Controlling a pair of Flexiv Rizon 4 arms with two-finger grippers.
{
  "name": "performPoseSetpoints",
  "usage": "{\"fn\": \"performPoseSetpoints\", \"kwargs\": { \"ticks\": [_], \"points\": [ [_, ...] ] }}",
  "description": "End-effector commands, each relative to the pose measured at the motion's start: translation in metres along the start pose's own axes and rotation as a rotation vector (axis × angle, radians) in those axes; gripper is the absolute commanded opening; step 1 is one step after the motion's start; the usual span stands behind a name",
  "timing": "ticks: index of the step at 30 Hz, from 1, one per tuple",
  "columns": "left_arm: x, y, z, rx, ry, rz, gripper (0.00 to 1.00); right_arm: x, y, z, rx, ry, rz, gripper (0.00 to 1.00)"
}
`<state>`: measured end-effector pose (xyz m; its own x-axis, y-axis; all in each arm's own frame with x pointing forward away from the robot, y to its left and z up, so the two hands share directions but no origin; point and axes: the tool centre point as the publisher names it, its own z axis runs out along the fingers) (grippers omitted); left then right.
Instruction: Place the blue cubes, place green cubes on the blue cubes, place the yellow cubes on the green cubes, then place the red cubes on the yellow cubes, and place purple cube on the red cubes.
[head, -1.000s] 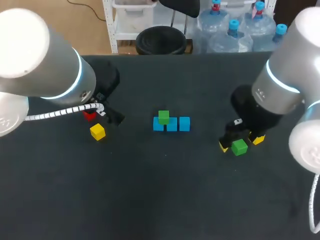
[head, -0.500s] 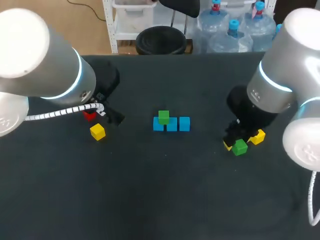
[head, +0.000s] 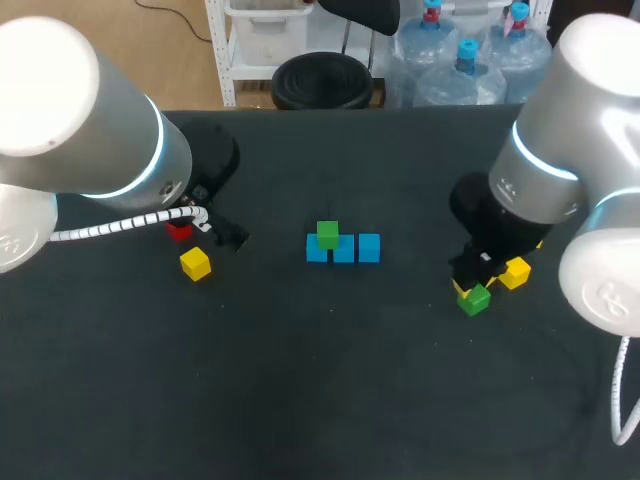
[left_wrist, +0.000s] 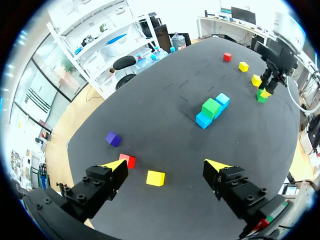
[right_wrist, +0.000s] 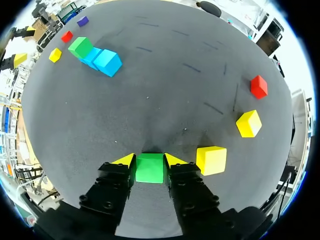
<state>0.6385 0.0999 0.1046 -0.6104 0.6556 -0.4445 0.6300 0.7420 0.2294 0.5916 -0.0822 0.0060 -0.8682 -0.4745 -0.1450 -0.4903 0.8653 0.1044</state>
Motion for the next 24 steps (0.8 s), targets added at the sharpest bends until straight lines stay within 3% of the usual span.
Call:
{"fn": "performPoseSetpoints", "kwargs": {
  "ticks": [1, 3, 4, 5, 7, 8, 9, 24],
  "points": [
    [0.000, 0.001, 0.000, 0.002, -0.002, 0.001, 1.00, 0.001, -0.002, 0.002, 0.000, 0.002, -0.001, 0.08],
    [0.000, 0.001, 0.000, 0.002, -0.002, 0.001, 1.00, 0.001, -0.002, 0.003, -0.001, 0.003, 0.001, 0.15],
    [0.000, 0.001, 0.000, 0.002, -0.002, 0.001, 1.00, 0.001, -0.002, 0.003, -0.002, 0.002, 0.003, 0.28],
    [0.000, 0.001, 0.000, 0.002, -0.002, 0.001, 1.00, 0.001, -0.002, 0.003, -0.003, 0.003, 0.003, 0.35],
    [0.000, 0.001, 0.000, 0.002, -0.002, 0.001, 1.00, 0.001, -0.003, 0.003, -0.004, 0.004, 0.003, 0.35],
    [0.000, 0.001, 0.000, 0.002, -0.002, 0.001, 1.00, 0.001, -0.003, 0.003, -0.005, 0.004, 0.003, 0.40],
    [0.000, 0.001, 0.000, 0.002, -0.002, 0.001, 1.00, 0.001, -0.004, 0.003, -0.012, 0.001, 0.010, 1.00],
    [0.000, 0.001, 0.000, 0.002, -0.002, 0.001, 1.00, 0.005, -0.014, -0.006, 0.011, 0.045, -0.081, 1.00]
  ]
}}
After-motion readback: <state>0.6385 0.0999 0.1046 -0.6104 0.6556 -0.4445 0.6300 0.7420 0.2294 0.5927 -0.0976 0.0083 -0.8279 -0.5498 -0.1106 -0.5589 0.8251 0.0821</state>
